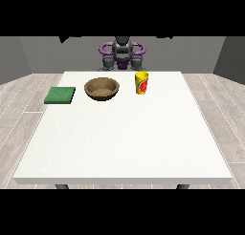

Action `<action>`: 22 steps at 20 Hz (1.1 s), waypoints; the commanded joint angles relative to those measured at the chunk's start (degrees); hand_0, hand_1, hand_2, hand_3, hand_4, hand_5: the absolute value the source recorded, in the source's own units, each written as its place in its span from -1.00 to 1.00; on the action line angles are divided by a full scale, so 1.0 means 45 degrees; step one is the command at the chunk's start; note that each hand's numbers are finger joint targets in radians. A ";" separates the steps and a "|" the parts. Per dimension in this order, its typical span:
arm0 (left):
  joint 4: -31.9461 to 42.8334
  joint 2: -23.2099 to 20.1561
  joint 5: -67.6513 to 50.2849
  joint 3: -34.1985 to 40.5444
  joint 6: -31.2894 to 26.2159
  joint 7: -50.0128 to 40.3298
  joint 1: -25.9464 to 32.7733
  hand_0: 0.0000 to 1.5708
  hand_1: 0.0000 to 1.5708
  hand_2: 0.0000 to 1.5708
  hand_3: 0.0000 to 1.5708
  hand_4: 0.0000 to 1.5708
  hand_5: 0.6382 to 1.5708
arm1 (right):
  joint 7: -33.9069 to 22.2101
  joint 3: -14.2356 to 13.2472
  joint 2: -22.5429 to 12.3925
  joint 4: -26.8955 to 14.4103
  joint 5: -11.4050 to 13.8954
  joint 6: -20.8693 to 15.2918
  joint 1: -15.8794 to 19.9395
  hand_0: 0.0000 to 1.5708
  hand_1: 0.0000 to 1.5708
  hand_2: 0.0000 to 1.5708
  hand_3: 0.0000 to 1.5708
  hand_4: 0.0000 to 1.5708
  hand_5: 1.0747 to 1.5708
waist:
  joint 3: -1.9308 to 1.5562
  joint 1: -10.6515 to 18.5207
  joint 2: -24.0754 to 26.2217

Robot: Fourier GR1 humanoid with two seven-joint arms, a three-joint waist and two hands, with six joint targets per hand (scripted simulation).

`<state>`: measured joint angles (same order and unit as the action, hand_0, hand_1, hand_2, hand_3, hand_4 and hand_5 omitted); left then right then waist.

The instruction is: Pick the cup and pour the ball into the bowl, then pick the bowl and place it on the pad

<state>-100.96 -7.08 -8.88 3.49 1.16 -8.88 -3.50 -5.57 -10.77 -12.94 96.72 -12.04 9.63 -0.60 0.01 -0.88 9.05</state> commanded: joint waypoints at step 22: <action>0.8056 0.1498 0.1772 0.0654 0.0665 0.9677 -0.2256 -1.00 -1.00 -1.00 -1.00 -1.00 0.90 | 0.3211 -0.0369 0.0180 -0.2025 0.0457 0.0832 0.1979 -1.00 -1.00 -1.00 -1.00 -1.00 1.00 | 0.0004 -0.0995 -0.4210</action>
<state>-73.46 -1.21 -1.96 5.38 3.10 27.63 -10.08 9.04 -12.66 -12.04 88.30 -10.05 13.28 6.58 0.02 -4.56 -8.60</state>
